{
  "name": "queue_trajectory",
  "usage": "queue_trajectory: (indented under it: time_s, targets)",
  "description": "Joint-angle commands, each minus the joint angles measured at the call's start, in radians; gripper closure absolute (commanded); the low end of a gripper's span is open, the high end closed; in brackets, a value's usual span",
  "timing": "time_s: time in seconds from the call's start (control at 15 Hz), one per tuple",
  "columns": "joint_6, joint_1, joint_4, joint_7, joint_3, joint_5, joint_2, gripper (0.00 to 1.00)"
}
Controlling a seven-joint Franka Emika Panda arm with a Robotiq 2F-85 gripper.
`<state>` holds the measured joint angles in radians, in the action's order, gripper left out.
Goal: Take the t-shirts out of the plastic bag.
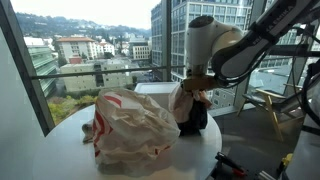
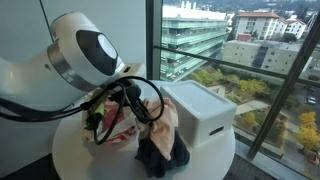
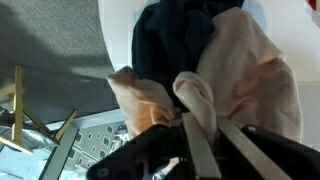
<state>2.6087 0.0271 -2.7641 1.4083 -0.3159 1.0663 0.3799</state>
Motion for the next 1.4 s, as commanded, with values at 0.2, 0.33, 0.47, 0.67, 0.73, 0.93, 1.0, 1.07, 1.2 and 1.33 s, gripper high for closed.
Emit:
queue_trajectory:
  time_s: [0.2, 0.33, 0.47, 0.67, 0.73, 0.93, 1.0, 1.07, 1.2, 1.33]
  targets:
    - [0.047, 0.067, 0.041, -0.346, 0.084, -0.332, -0.242, 0.64]
    - [-0.014, 0.102, 0.06, -0.333, 0.131, -0.303, -0.219, 0.56]
    - [-0.028, 0.115, 0.058, -0.331, 0.162, -0.286, -0.156, 0.4]
    - [-0.022, 0.14, 0.061, -0.289, 0.227, -0.197, -0.037, 0.18]
    - [-0.012, 0.146, 0.061, -0.286, 0.245, -0.18, -0.004, 0.09]
    - [0.044, 0.113, 0.046, -0.364, 0.258, -0.281, 0.061, 0.0]
    - [0.059, 0.106, 0.042, -0.385, 0.265, -0.308, 0.074, 0.0]
    - [0.083, 0.084, 0.037, -0.434, 0.261, -0.364, 0.076, 0.0]
    - [0.134, 0.025, 0.028, -0.567, 0.246, -0.525, 0.056, 0.0]
    - [0.14, -0.054, 0.038, -0.676, 0.241, -0.688, 0.005, 0.0]
